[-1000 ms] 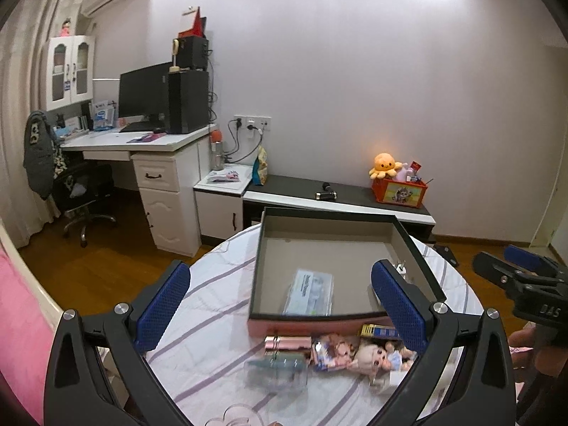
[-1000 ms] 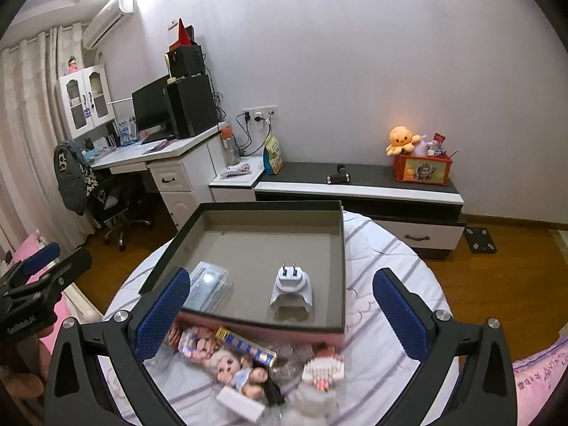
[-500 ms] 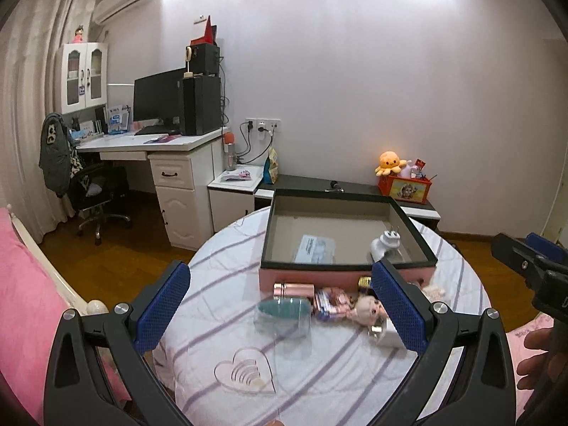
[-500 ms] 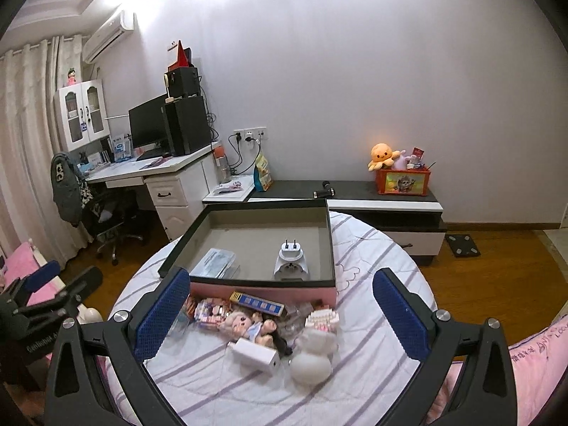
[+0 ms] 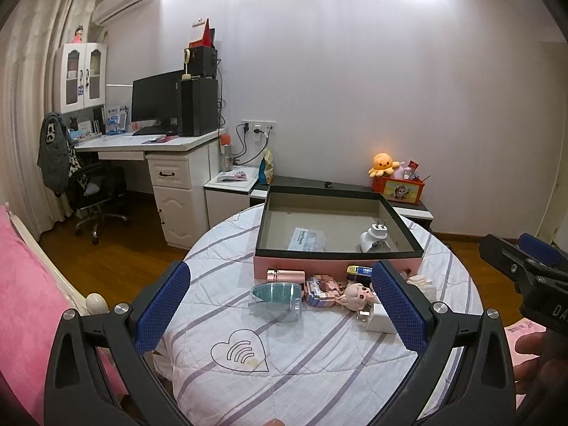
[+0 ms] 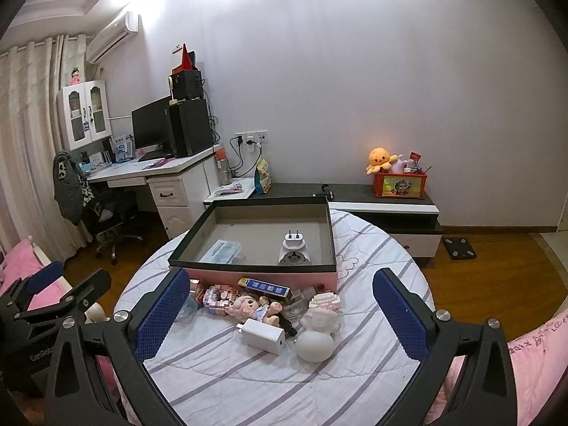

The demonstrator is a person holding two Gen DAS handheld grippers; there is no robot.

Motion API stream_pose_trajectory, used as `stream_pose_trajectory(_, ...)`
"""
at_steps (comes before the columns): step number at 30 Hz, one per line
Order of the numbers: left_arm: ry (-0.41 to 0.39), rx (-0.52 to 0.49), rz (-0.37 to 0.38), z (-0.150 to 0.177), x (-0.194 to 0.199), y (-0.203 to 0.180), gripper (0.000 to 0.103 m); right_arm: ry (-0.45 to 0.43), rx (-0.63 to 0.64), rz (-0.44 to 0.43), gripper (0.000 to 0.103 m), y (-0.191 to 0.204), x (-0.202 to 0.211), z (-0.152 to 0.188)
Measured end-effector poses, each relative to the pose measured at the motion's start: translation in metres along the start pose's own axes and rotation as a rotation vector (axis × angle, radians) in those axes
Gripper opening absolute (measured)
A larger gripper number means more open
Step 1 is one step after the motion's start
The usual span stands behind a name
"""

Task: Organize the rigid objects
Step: 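Withdraw both tools from the box back over the table, then grasp the teal clear cup with the left tool while the right tool grasps the white egg toy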

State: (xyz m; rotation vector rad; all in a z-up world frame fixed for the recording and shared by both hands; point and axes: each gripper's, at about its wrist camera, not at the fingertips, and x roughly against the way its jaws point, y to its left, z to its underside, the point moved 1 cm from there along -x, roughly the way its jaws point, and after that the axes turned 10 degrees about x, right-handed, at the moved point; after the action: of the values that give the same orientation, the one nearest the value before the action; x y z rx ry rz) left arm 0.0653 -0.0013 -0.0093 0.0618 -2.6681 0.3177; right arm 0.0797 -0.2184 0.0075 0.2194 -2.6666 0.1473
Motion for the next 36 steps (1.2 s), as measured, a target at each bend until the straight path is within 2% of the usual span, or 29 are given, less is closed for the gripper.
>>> stream_pose_trajectory(26, 0.005, -0.021, 0.006, 0.011, -0.005, 0.000, 0.103, -0.009, 0.003, 0.023, 0.103, -0.010, 0.003, -0.001)
stream_pose_trajectory(32, 0.062, -0.012, -0.010, 0.027, -0.034, 0.010, 0.103, 0.054, 0.003, 0.053, 0.103, -0.023, -0.017, 0.019)
stream_pose_trajectory(36, 0.120, -0.001, -0.022, 0.042, -0.062, 0.016, 0.103, 0.139, 0.008, 0.069, 0.103, -0.033, -0.044, 0.041)
